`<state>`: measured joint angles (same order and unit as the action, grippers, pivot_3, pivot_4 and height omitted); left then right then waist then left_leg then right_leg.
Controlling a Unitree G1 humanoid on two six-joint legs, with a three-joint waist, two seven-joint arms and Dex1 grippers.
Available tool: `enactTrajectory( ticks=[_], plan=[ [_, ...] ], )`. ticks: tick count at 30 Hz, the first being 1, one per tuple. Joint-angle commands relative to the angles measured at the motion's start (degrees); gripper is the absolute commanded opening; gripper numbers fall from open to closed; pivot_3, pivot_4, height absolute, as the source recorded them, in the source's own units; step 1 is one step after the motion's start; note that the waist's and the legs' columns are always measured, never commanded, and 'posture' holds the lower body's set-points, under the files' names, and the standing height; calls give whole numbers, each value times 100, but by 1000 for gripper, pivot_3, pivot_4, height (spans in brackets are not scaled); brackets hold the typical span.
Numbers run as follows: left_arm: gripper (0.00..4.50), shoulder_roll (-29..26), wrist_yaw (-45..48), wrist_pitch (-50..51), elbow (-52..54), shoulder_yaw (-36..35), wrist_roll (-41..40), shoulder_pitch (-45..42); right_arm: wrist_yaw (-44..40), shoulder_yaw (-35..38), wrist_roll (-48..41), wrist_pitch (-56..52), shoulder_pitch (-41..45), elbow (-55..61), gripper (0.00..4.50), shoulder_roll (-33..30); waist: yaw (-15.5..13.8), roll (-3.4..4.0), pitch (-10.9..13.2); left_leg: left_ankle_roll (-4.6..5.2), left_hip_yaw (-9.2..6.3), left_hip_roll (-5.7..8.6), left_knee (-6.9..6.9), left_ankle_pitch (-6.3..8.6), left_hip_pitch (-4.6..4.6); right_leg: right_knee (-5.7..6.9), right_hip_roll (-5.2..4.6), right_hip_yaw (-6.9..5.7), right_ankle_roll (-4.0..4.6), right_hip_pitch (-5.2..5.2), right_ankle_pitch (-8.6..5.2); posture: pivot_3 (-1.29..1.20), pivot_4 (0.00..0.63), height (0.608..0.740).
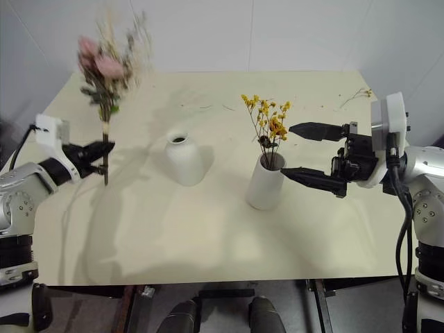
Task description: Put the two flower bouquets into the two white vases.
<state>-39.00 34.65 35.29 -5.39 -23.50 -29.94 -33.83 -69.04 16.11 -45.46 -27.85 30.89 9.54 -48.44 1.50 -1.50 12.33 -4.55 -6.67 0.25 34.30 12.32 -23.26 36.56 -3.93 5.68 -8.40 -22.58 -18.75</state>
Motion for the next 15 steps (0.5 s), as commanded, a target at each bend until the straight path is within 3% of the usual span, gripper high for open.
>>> enactTrajectory(
  ticks=[1,5,15],
  plan=[
    [31,281,596,-904,396,-206,-495,-314,183,237,70,232,82,-147,4500,75,-1,0,0,0,0,0,0,0,0,0,0,0,0,1,0,0,150,740],
    [31,760,1141,-1171,461,125,-881,-629,374,207,191,362,160,-396,4500,219,1,0,0,0,0,1,11,0,0,2,1,0,-5,4,3,0,150,740],
    [31,1564,1384,-1948,-432,517,-792,-1208,673,273,165,337,-77,-98,4500,323,6,0,0,2,-1,2,45,1,-1,17,7,4,-15,12,12,0,150,740]
  ],
)
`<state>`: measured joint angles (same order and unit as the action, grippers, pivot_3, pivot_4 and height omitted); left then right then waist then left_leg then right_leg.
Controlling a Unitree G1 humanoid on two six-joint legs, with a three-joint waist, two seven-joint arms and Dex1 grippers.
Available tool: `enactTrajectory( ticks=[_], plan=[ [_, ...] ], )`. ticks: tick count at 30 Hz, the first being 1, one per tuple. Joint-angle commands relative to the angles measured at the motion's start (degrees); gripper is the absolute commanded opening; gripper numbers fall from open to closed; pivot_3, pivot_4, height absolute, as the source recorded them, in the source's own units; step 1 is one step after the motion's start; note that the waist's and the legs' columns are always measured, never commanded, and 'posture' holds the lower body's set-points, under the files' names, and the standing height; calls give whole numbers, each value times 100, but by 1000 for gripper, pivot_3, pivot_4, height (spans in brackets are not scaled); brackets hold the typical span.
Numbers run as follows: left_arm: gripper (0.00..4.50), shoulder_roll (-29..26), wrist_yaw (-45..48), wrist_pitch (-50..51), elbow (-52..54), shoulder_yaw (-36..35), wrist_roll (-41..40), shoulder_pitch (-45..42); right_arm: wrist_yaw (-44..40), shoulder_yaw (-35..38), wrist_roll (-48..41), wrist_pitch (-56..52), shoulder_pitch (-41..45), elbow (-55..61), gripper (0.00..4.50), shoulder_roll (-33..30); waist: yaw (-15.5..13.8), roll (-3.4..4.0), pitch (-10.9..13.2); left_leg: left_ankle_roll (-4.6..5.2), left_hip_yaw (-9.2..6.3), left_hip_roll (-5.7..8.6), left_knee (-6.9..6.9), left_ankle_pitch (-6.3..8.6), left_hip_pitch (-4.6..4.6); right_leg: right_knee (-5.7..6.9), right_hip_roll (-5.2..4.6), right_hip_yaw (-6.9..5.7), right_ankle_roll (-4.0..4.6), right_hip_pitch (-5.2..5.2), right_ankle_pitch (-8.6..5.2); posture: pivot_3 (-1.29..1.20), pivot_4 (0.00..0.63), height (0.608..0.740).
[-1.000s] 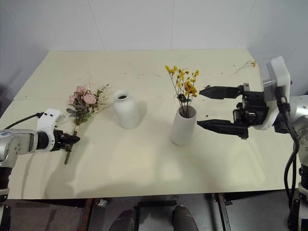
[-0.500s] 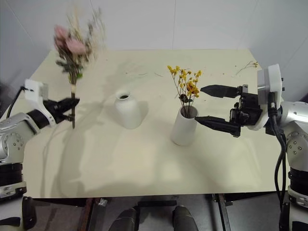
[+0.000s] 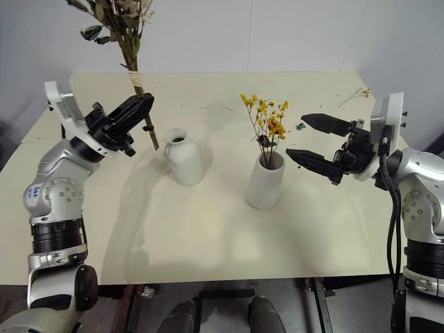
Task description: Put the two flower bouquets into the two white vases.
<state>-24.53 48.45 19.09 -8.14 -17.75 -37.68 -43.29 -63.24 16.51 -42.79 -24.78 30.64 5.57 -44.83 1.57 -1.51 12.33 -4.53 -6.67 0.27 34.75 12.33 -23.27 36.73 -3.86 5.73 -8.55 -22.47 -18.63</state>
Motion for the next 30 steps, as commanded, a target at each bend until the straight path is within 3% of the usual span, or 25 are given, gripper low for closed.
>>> enactTrajectory(
  ticks=[1,10,17,27,30],
  plan=[
    [31,195,-38,-383,-262,-107,-85,-369,125,266,-122,8,-94,342,4500,-54,-2,0,0,0,0,0,4,0,-1,-1,0,0,-1,1,2,0,150,740],
    [31,435,129,-830,-994,-67,-47,-909,378,443,-228,-139,-302,663,4500,-100,-1,-1,1,2,-2,-1,21,1,-3,1,6,3,-5,5,9,0,150,740],
    [31,626,396,-2137,-2222,66,562,-1123,595,539,-314,-212,-414,879,4500,-101,-5,-1,1,2,-1,0,22,1,-3,-4,6,4,-8,7,12,0,150,740],
    [31,981,883,-2794,-3118,153,704,-1022,867,803,-505,-460,-638,1234,4500,-233,-4,-2,1,7,-2,0,19,4,-11,-20,6,4,-11,5,15,0,150,740],
    [957,940,949,-2883,-3080,164,750,-925,929,822,-534,-479,-667,1269,4500,-235,-3,-2,1,7,-1,0,20,4,-12,-20,6,4,-12,5,15,0,150,740]
  ],
)
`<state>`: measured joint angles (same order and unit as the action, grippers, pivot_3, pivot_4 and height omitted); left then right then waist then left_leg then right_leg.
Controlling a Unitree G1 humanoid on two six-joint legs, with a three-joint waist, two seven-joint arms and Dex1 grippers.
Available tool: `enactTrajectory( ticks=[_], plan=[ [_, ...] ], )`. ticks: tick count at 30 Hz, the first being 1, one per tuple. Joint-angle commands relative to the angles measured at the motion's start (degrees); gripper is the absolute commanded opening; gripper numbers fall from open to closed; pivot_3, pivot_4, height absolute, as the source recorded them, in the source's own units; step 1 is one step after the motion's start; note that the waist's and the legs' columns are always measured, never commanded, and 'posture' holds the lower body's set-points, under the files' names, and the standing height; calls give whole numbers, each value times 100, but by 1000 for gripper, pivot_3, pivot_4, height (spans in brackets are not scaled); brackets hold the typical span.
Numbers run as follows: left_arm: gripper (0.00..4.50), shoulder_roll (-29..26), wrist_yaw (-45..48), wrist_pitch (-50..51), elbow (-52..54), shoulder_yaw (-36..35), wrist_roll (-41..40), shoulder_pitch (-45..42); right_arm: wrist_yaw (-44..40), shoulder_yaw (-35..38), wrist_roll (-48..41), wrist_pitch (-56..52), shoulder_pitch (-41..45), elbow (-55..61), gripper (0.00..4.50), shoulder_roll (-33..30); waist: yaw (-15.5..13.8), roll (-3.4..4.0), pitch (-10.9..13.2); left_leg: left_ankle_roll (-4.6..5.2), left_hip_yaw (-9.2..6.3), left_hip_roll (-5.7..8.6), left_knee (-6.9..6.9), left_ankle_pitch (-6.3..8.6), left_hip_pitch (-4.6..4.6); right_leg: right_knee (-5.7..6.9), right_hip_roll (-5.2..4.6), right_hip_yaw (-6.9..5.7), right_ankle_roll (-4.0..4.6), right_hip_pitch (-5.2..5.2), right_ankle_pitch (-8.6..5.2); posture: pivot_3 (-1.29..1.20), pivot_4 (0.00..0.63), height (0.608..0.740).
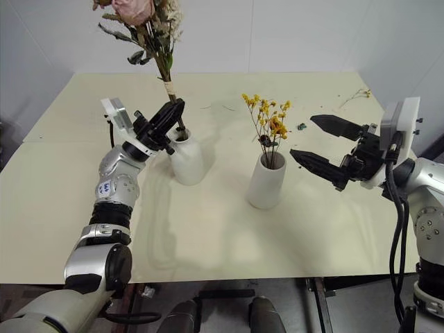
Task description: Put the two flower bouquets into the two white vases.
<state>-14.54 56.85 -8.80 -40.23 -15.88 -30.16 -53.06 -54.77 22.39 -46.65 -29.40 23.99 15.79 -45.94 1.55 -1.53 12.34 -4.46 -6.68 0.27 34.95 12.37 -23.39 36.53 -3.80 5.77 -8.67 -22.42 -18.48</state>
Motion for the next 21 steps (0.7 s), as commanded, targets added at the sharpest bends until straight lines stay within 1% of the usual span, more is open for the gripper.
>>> enactTrajectory(
  ticks=[1,6,9,12,13,17,19,21],
  plan=[
    [1251,-106,124,-36,244,-42,-35,119,99,234,-154,-23,-6,261,4500,-117,0,0,0,0,0,0,0,0,0,0,0,0,0,0,0,0,150,740],
    [2777,-410,171,346,829,-42,-87,485,133,229,-150,-17,-47,285,4500,-77,11,0,0,0,0,-3,-2,0,2,2,4,3,0,-2,0,0,150,740],
    [3708,-777,144,671,1264,23,14,744,132,157,-124,28,-19,234,4500,-22,5,0,0,0,-1,-3,0,0,2,4,4,2,1,-1,1,0,150,740],
    [4486,-1201,124,974,1539,78,124,903,93,90,-106,61,1,185,4500,17,3,0,0,0,-1,-3,0,0,3,4,4,3,2,0,2,0,150,740],
    [4486,-1306,148,1052,1611,102,135,945,74,80,-103,68,0,172,4500,20,4,1,0,0,-1,-4,0,0,4,4,4,3,2,0,2,0,150,740],
    [4486,-2006,441,1283,1966,106,199,1201,-90,27,-87,51,25,35,4500,-46,13,1,0,0,-1,-4,-3,0,5,2,4,4,3,1,2,0,150,740],
    [4486,-2448,721,1520,2280,-49,14,1389,-195,1,-11,43,104,-106,4500,-165,27,1,0,0,-1,-6,-6,0,5,1,5,4,5,-1,2,0,150,740],
    [4486,-2846,885,1992,2754,-175,-246,1604,-450,16,116,106,122,-324,4500,-371,28,1,0,0,1,-8,-16,0,6,0,6,5,7,-4,1,0,150,740]
  ],
)
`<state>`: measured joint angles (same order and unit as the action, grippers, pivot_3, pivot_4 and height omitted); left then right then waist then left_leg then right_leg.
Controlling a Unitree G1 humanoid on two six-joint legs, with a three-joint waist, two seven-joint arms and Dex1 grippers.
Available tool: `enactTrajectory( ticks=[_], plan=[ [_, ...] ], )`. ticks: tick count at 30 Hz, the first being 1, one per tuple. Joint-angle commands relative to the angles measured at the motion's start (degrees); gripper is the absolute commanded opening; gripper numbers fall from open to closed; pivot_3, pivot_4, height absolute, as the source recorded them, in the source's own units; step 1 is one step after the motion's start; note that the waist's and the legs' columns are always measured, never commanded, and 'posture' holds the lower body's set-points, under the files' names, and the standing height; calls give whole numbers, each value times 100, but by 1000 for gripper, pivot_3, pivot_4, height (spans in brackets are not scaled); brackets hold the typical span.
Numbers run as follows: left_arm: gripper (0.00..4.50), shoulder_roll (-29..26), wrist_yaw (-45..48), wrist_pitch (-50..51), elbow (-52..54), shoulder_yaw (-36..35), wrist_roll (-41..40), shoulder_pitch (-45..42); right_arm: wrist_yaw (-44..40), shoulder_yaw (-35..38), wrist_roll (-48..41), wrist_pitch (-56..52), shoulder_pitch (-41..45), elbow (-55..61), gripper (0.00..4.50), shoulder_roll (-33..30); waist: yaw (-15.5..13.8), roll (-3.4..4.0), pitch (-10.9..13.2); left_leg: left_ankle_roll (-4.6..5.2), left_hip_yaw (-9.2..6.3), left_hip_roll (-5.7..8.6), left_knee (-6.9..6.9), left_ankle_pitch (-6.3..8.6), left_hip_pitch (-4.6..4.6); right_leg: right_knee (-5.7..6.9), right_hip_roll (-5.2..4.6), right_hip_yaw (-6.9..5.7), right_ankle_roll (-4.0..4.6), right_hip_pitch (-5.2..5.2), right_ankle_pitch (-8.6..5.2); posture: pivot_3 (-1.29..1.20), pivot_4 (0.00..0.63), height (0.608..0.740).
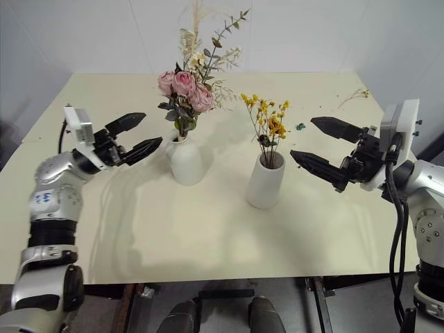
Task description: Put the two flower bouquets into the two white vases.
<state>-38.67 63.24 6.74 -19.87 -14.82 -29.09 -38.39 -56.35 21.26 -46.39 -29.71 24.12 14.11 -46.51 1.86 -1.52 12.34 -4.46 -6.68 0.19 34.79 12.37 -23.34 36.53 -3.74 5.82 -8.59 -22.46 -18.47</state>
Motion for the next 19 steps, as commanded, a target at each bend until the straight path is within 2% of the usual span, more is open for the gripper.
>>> enactTrajectory(
  ticks=[1,3,9,12,19],
  plan=[
    [4486,-604,295,782,981,-320,-530,263,-427,140,145,177,106,-275,4500,-415,-8,1,0,0,0,0,-4,0,0,-2,0,0,1,0,-1,0,150,740],
    [4486,-871,322,1292,1445,-354,-755,506,-577,129,359,402,155,-544,4500,-553,-16,1,0,0,1,-2,-16,0,3,-9,-2,0,5,1,-3,0,150,740],
    [4486,-1126,382,1515,2293,-675,-960,1300,-1295,-125,606,713,77,-901,4500,-728,-11,1,0,0,5,-2,-20,0,5,-14,-4,-2,8,4,-5,0,150,740],
    [4486,-1272,502,1588,2411,-781,-1010,1543,-1651,-305,827,945,-106,-869,4500,-775,15,1,0,0,8,-13,-31,0,8,-13,7,-1,16,-3,-9,0,150,740],
    [4486,-1265,484,1485,2576,-811,-926,1859,-1860,-488,957,1088,140,-1114,4500,-737,7,7,2,-1,15,-12,-35,0,14,-13,4,2,20,-2,-11,0,150,740]
  ],
)
